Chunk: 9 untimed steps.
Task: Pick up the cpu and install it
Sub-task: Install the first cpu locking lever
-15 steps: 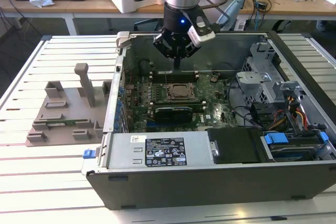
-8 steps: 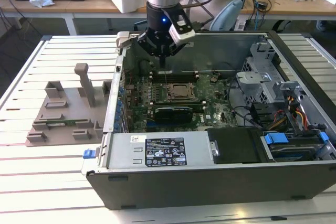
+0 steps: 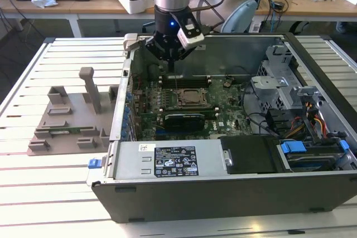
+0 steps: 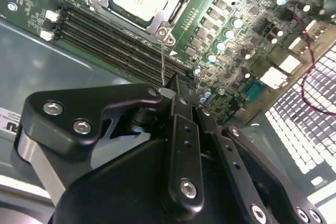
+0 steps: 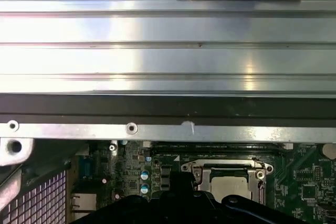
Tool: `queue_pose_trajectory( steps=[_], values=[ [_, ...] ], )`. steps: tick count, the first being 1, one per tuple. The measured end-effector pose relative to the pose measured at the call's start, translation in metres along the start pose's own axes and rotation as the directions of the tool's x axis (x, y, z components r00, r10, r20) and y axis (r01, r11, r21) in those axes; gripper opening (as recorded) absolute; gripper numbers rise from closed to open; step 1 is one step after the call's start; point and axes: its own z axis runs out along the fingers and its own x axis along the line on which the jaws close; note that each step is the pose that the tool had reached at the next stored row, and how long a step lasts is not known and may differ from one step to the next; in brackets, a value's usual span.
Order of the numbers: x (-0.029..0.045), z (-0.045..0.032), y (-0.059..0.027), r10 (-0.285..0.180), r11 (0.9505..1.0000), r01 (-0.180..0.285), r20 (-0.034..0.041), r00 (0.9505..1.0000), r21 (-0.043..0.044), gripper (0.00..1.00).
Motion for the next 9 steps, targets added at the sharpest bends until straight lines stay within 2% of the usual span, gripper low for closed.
queue_pose_trajectory(
  steps=[2, 3, 9],
  values=[
    [-0.0034, 0.001, 0.0006, 0.0, 1.0, 0.0, 0.0001, 1.0, 0.0002, 0.11],
    [-0.0098, 0.0013, 0.0006, 0.0, 1.0, 0.0, 0.0001, 1.0, 0.0003, 0.11],
    [-0.0215, 0.0013, 0.0005, 0.0, 1.0, 0.0, -0.0001, 1.0, 0.0003, 0.11]
  ],
)
